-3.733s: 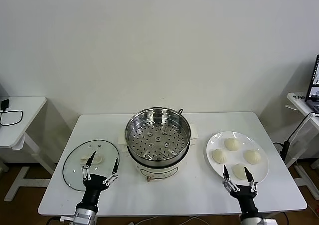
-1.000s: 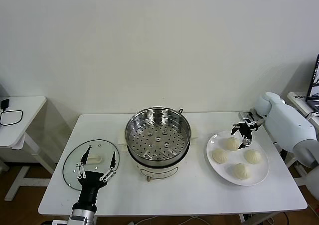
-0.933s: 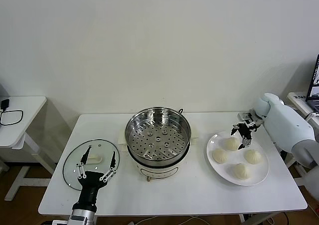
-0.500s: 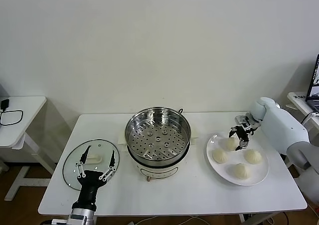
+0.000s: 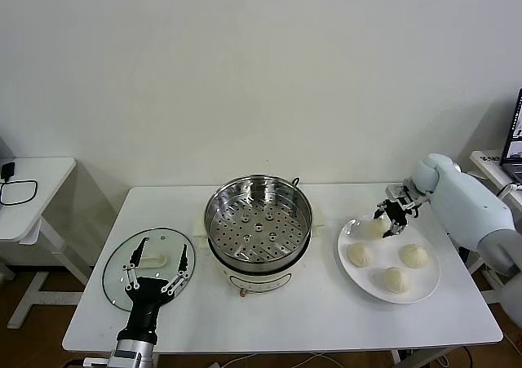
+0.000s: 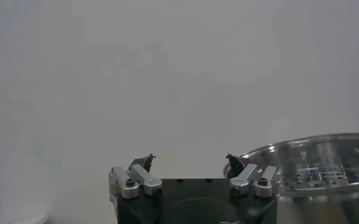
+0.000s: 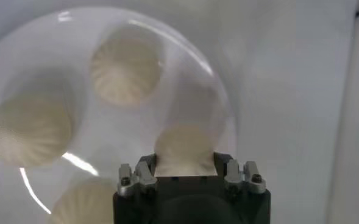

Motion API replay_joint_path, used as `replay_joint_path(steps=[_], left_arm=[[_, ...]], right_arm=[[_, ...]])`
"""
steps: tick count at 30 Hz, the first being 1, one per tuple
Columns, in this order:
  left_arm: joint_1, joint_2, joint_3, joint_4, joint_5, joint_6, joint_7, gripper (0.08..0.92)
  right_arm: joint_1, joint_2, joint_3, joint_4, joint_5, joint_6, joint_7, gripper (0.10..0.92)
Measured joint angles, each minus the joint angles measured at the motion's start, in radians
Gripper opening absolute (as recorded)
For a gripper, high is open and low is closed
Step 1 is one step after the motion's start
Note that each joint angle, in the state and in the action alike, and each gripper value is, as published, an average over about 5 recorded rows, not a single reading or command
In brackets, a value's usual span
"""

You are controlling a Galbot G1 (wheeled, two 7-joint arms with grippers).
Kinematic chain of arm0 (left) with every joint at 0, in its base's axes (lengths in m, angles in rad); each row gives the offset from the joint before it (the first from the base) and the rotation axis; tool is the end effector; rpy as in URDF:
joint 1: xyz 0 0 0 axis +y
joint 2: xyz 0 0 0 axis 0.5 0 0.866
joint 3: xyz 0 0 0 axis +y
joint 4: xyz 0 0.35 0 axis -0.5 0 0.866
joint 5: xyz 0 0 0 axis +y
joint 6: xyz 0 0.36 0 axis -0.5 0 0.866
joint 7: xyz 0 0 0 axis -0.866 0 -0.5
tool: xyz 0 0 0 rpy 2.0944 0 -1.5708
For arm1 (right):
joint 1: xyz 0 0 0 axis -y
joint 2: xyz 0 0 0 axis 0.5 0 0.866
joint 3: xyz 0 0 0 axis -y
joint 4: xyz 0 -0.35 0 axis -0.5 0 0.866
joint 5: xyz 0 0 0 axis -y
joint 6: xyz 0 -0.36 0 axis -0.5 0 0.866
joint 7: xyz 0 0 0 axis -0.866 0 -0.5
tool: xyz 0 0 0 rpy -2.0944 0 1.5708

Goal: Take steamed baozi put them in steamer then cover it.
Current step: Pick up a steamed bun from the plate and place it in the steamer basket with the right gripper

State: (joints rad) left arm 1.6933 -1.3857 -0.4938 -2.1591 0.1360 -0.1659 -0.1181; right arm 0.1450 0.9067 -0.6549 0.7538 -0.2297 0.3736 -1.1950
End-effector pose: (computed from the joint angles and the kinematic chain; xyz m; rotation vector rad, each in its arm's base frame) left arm 0.1491 0.0189 -0.2994 0.0603 2.9897 0.3764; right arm 0.6134 -0.1982 -0.1426 1.4981 -1.3365 1.6231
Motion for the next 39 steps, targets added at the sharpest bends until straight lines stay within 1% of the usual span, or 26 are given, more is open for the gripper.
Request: replay_joint_path(steps=[5,11,21,30,39], left_arm=[[0.003,0.000,0.004,-0.007,0.000,0.004,0.000,0.823],[0.011,0.001,0.001,-0.017,-0.002,0.006,-0.002,0.823],[0.020,-0.003,0.004,-0.024,-0.004,0.002,-0.005,0.823],[0.021,-0.003,0.008,-0.028,-0.006,-0.004,-0.007,0.823],[0.017,-0.002,0.006,-0.030,-0.013,-0.007,-0.008,0.823]], right_arm=[[0.098,-0.001,-0.057,0.124,0.050,0.086,0.000,0.645],[0.212,0.035,-0.128,0.247,0.081,0.190,-0.005,0.645],[0.308,0.134,-0.232,0.387,0.084,0.310,-0.030,0.653],[0.284,0.216,-0.283,0.398,0.010,0.352,-0.010,0.653],[0.221,0.327,-0.264,0.299,-0.110,0.393,0.037,0.653]])
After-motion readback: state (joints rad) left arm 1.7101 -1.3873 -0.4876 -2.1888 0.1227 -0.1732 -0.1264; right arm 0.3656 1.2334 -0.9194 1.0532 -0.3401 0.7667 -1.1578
